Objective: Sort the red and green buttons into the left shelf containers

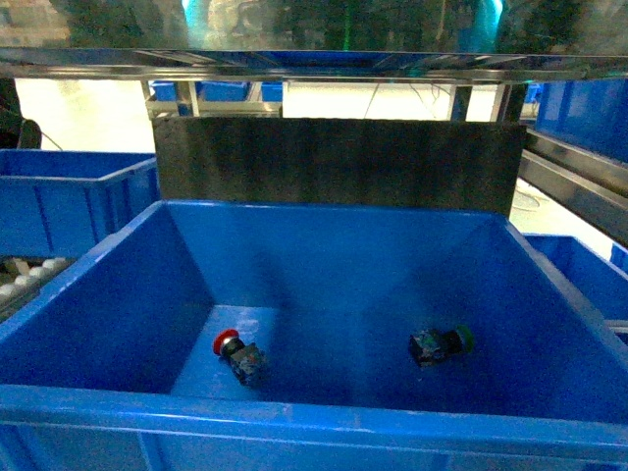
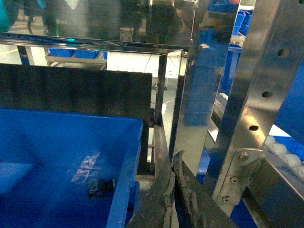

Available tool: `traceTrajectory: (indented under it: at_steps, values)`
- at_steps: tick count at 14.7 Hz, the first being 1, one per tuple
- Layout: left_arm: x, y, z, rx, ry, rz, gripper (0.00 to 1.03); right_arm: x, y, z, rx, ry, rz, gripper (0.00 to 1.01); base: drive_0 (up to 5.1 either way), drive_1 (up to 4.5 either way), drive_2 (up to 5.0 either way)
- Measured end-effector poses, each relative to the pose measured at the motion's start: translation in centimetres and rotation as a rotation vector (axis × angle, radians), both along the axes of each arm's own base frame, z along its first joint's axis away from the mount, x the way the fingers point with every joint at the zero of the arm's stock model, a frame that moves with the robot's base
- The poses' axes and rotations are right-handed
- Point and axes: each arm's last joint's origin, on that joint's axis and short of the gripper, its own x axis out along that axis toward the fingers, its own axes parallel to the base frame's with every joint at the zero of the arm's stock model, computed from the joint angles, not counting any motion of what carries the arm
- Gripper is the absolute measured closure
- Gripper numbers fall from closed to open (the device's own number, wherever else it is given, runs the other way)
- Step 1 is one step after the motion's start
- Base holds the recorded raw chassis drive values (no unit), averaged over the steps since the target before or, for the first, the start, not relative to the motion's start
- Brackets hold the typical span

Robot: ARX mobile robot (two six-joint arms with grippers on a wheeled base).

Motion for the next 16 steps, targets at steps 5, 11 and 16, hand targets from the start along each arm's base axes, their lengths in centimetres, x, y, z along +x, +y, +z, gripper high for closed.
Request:
traceTrajectory:
  at_steps: [5,11,16]
  values:
    - [-0.4,0.0,0.1,0.000,0.004,0.000,1.01,-0.4,0.0,0.1,0.000,0.000,0.000,0.99,0.0,0.00,0.0]
    - [-2.6,0.0,0.7,0.000,-0.019,0.001,1.01,-2.3,0.0,0.4,0.000,-0.012,0.000,0.99,0.0,0.00,0.0]
    - [-4.5,0.0,0.2,0.000,0.002,0.001,1.01,-4.0,0.0,0.0,0.000,0.000,0.002,0.99,0.0,0.00,0.0]
